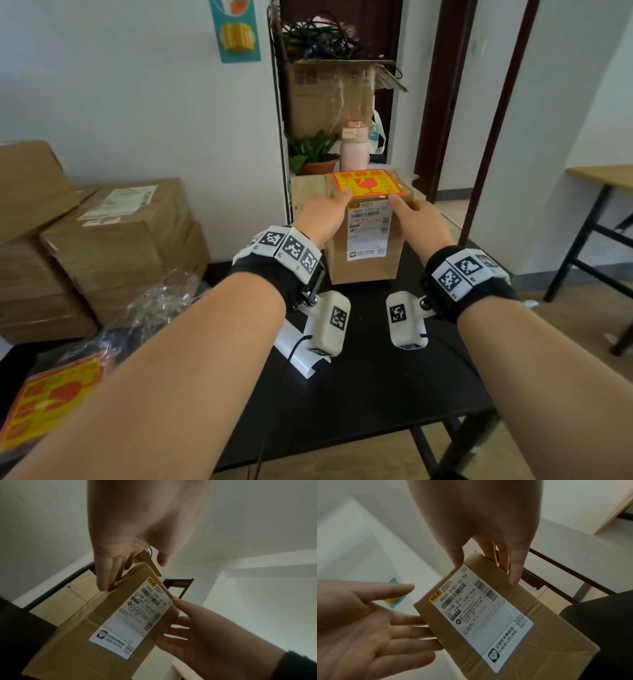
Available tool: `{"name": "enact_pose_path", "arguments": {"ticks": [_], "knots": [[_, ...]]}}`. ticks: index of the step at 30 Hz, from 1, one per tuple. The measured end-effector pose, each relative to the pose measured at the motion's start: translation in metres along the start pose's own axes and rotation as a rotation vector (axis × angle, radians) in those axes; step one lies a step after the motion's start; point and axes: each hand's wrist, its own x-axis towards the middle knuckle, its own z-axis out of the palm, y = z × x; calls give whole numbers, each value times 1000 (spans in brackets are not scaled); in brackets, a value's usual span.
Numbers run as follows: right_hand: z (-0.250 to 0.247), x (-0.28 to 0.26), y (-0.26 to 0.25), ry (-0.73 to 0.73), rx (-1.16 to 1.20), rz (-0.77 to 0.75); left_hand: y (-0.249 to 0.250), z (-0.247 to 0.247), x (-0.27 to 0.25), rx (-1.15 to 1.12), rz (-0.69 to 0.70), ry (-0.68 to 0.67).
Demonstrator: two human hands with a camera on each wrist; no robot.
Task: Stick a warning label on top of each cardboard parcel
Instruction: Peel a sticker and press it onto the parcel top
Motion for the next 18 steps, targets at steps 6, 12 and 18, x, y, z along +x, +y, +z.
{"name": "enact_pose_path", "arguments": {"ticks": [6, 12, 18], "knots": [[-24, 32, 22, 47, 28, 27, 13, 43, 23, 36, 79, -80], [-33, 51, 34, 32, 72, 12, 11, 70, 42, 27, 110, -99], [-34, 57, 39, 39, 92, 7, 9, 82, 50, -14, 91, -38]]}}
